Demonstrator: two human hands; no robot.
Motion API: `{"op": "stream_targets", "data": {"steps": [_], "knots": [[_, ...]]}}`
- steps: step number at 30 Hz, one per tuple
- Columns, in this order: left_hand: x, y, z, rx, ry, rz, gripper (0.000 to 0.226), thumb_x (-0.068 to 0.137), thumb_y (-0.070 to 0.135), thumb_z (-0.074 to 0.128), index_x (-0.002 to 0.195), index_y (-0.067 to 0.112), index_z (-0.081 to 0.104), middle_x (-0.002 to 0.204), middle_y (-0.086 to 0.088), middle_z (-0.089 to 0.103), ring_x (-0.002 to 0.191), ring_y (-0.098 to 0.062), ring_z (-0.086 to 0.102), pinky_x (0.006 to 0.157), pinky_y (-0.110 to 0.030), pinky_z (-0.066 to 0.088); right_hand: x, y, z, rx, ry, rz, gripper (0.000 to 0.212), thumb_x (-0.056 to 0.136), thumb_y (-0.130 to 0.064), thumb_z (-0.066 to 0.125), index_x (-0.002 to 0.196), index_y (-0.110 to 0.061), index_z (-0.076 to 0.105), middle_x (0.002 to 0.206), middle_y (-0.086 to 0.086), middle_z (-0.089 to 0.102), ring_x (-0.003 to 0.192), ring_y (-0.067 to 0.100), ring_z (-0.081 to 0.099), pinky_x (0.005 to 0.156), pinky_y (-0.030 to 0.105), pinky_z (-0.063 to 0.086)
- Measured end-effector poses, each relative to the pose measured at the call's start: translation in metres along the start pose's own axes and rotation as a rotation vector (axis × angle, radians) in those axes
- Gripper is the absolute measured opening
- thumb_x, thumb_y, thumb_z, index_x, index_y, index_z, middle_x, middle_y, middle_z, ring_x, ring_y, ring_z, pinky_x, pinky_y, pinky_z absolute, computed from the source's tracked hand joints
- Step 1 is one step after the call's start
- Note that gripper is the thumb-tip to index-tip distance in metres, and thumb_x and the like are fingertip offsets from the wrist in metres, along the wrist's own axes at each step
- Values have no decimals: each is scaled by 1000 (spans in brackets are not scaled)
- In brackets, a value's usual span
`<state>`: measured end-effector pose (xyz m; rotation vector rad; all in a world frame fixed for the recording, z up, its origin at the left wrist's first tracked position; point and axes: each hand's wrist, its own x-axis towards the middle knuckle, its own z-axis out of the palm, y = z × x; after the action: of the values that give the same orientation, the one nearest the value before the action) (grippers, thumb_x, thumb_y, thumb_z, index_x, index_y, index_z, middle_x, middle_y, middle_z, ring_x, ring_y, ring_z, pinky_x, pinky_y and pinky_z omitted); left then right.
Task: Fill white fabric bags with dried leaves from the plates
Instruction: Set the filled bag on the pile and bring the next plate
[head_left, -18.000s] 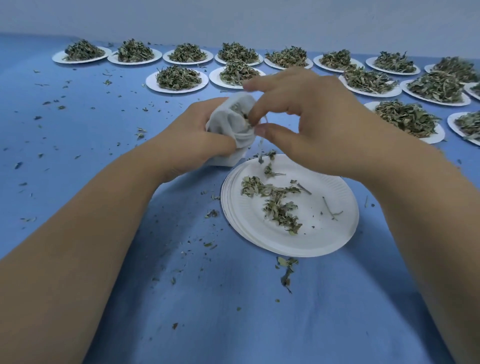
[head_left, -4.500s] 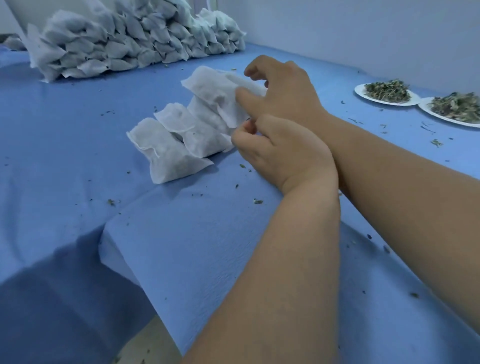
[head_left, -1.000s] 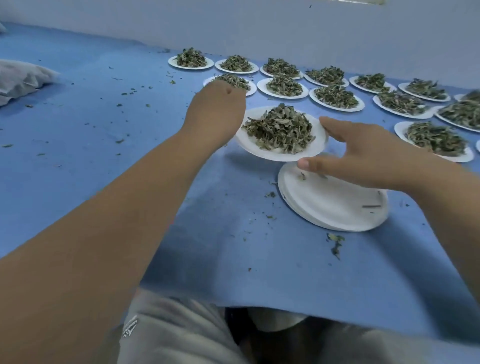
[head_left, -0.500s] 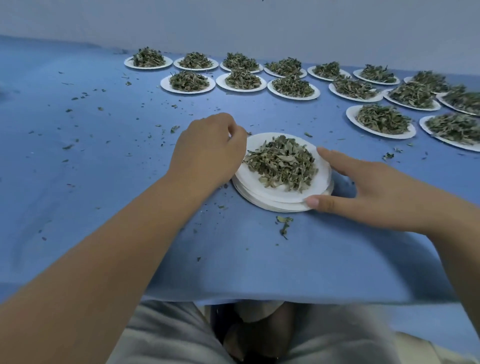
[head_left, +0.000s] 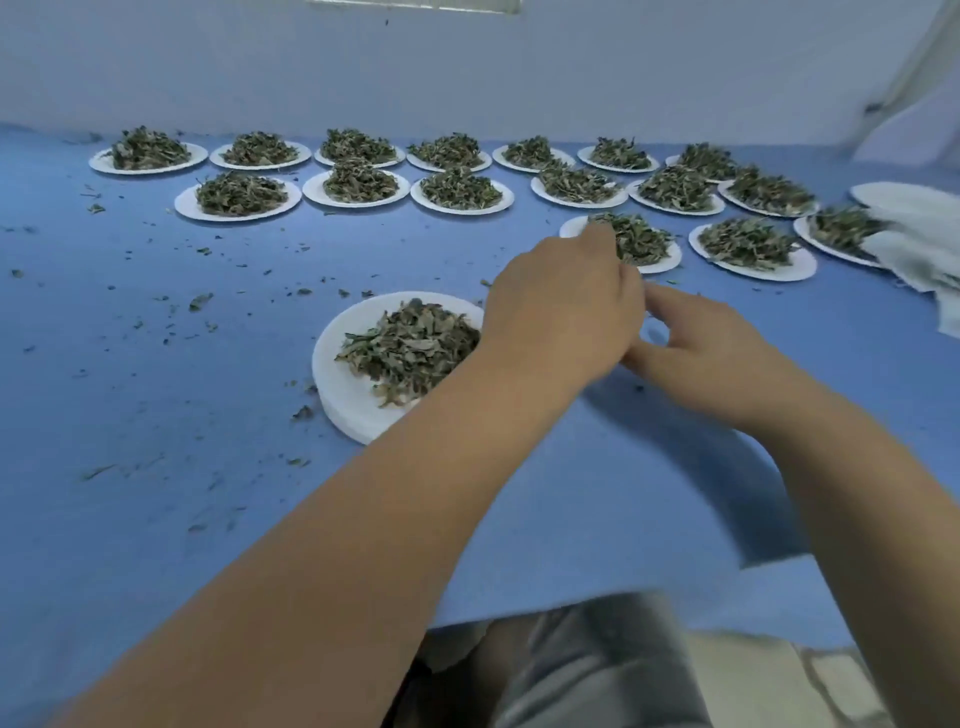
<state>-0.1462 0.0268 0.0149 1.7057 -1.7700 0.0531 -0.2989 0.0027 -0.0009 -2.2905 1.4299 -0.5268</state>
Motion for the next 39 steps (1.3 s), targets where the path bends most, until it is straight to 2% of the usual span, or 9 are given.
{"op": "stream_targets", "data": {"steps": [2, 4, 9, 13, 19, 25, 34, 36, 39], "knots": [[7, 29, 25, -79, -65, 27, 17, 100, 30, 42, 96, 17, 52, 82, -2, 53, 76, -26, 49, 62, -36, 32, -3, 28, -7, -49, 106, 76, 29, 75, -60, 45, 98, -45, 54, 93, -21, 57, 88, -6, 57, 64, 17, 34], [12, 53, 50, -129, -125, 65, 18, 98, 29, 44, 98, 16, 55, 86, -4, 58, 80, -27, 52, 62, -37, 35, -6, 60, -14, -129, 159, 134, 19, 87, -42, 51, 100, -33, 62, 104, -3, 62, 124, 21, 54, 76, 31, 40], [25, 78, 94, -213, -272, 105, 38, 95, 23, 45, 132, 15, 44, 109, -12, 67, 97, -36, 61, 76, -48, 52, -5, 144, -41, -357, 164, 484, 41, 100, -46, 45, 109, -10, 62, 139, 17, 45, 148, 31, 22, 104, 48, 37], [31, 73, 113, -230, -386, 78, 37, 96, 24, 43, 133, 17, 40, 122, -10, 66, 104, -33, 61, 85, -51, 53, 6, 190, -62, -414, 150, 743, 64, 101, -61, 33, 133, -11, 57, 166, 17, 14, 156, 33, -3, 119, 57, 23], [36, 61, 120, -342, -377, 18, 38, 96, 27, 43, 134, 26, 42, 141, 9, 58, 119, -21, 56, 92, -43, 52, 35, 226, -88, -428, 147, 921, 75, 100, -62, 26, 150, -10, 46, 168, 16, 8, 155, 40, -1, 121, 55, 17], [37, 60, 122, -363, -386, 7, 37, 96, 27, 43, 133, 27, 44, 141, 11, 57, 117, -19, 56, 90, -39, 51, 35, 234, -90, -408, 301, 898, 56, 101, -44, 31, 125, -1, 58, 135, 21, 57, 127, 43, 50, 107, 48, 42], [34, 61, 120, -378, -396, 11, 36, 96, 24, 44, 132, 26, 45, 140, 11, 58, 114, -19, 56, 88, -38, 51, 27, 225, -84, -369, 517, 766, 26, 91, -14, 48, 66, -8, 44, 70, 8, 48, 72, 32, 46, 52, 29, 26], [33, 61, 119, -380, -397, 9, 36, 96, 24, 44, 131, 25, 45, 139, 11, 58, 115, -20, 56, 89, -39, 51, 25, 220, -87, -397, 545, 732, 15, 83, -3, 51, 69, -5, 55, 70, 12, 54, 74, 37, 49, 54, 30, 31], [32, 60, 119, -400, -390, 4, 35, 95, 23, 45, 130, 25, 47, 137, 10, 59, 116, -19, 56, 90, -38, 50, 22, 212, -88, -552, 594, 605, 27, 84, -3, 55, 99, -11, 77, 98, 17, 73, 98, 43, 61, 83, 43, 49]]}}
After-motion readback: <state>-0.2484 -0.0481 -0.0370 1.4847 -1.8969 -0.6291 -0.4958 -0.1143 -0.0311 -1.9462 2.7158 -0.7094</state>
